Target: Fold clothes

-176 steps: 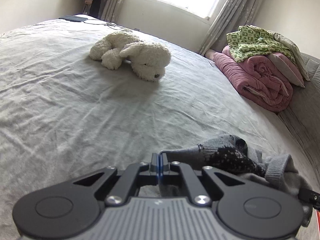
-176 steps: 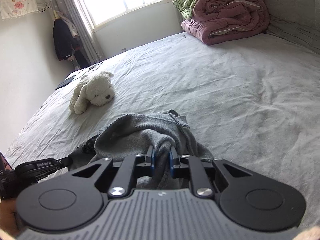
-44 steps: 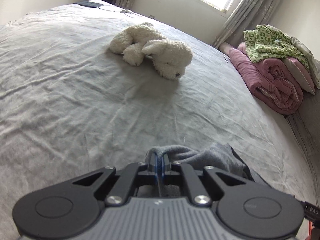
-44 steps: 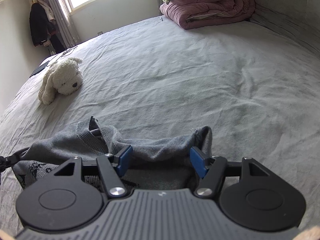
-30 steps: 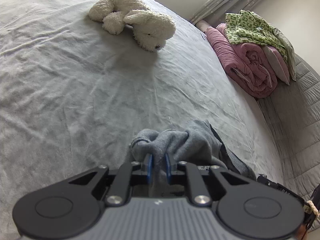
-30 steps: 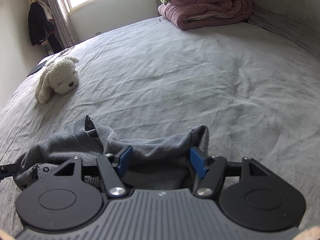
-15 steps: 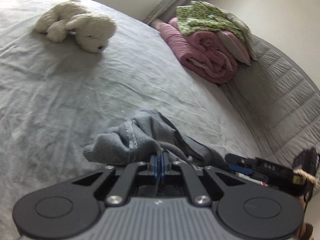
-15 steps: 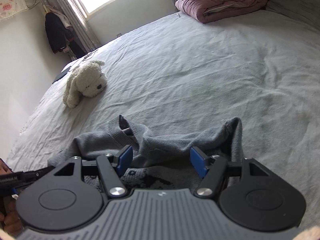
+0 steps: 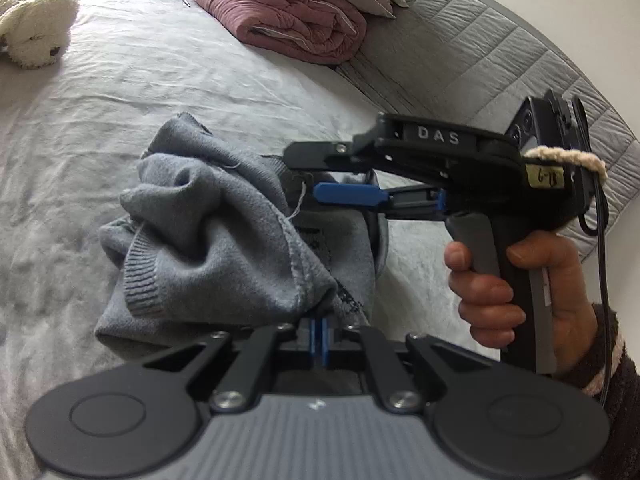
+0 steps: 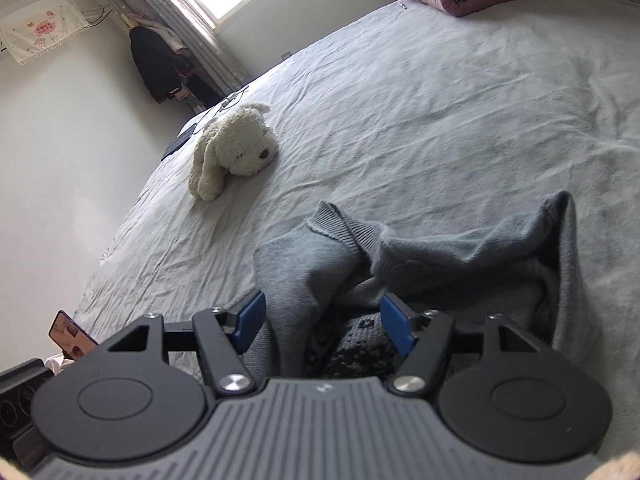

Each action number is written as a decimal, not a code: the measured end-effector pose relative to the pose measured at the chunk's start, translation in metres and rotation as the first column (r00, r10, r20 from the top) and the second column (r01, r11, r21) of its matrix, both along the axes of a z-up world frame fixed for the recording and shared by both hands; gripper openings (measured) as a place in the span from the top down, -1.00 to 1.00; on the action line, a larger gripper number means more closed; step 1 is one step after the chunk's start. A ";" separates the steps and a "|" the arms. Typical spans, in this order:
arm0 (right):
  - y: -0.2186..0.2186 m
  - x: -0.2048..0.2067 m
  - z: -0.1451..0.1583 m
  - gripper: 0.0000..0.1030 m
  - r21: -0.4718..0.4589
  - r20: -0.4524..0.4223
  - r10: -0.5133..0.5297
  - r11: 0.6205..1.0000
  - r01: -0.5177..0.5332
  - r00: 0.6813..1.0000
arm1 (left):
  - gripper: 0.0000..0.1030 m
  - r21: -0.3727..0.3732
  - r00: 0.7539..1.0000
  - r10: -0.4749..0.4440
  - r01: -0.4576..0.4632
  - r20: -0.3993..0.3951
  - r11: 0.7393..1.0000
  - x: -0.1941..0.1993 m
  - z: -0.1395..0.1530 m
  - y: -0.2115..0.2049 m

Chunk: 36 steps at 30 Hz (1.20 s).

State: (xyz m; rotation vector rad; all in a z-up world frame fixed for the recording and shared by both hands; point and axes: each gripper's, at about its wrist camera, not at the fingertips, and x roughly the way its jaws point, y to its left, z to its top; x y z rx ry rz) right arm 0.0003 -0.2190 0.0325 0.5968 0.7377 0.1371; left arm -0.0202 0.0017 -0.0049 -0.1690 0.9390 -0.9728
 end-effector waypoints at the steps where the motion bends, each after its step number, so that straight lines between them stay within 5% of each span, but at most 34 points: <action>1: 0.003 0.001 -0.002 -0.31 0.010 -0.007 0.011 1.000 -0.011 1.000 | 0.95 0.006 1.000 -0.012 0.012 0.000 1.000 -0.002 -0.001 -0.001; 3: 0.008 0.003 -0.006 -0.29 0.018 -0.021 0.033 0.999 -0.032 0.999 | 0.95 0.015 1.000 -0.022 0.022 0.006 1.000 -0.004 -0.001 -0.002; 4: 0.010 0.005 -0.008 -0.11 0.021 -0.028 0.043 0.999 -0.042 0.999 | 0.95 0.019 1.000 -0.027 0.027 0.008 0.999 -0.005 -0.001 -0.002; 5: 0.012 0.006 -0.010 0.08 0.023 -0.036 0.053 0.998 -0.052 0.998 | 0.95 0.019 1.000 -0.025 0.025 0.010 0.999 -0.006 -0.001 -0.001; 6: 0.015 0.007 -0.012 0.54 0.026 -0.043 0.062 0.998 -0.061 0.997 | 0.95 0.018 1.000 -0.022 0.022 0.012 1.000 -0.006 0.000 0.001; 7: 0.015 0.008 -0.015 0.77 0.030 -0.054 0.066 0.997 -0.065 0.996 | 0.93 0.016 1.000 -0.017 0.016 0.014 1.000 -0.006 0.001 0.001; 12: 0.014 0.009 -0.020 0.83 -0.008 -0.094 0.031 0.999 -0.032 0.995 | 0.91 -0.024 1.000 -0.006 0.006 0.017 1.000 -0.001 0.013 0.017; 17: 0.010 0.004 -0.022 0.85 -0.031 -0.114 0.026 0.999 -0.030 0.993 | 0.46 -0.072 0.998 0.063 -0.062 0.018 0.996 0.010 0.022 0.039; 22: 0.009 0.003 -0.024 0.88 -0.042 -0.127 0.028 0.999 -0.034 0.991 | 0.36 -0.099 0.986 0.167 -0.169 -0.021 0.981 0.027 0.022 0.060; 26: 0.012 0.003 -0.024 0.89 -0.064 -0.131 0.030 0.997 -0.038 0.991 | 0.32 -0.053 0.963 0.252 -0.258 -0.095 0.965 0.041 0.010 0.066; 30: 0.013 0.004 -0.025 0.89 -0.073 -0.134 0.034 0.996 -0.044 0.990 | 0.33 -0.005 0.913 0.306 -0.320 -0.270 0.948 0.055 -0.011 0.071; 36: 0.012 0.004 -0.024 0.89 -0.071 -0.134 0.037 0.996 -0.047 0.990 | 0.33 -0.028 0.872 0.323 -0.357 -0.369 0.934 0.058 -0.021 0.074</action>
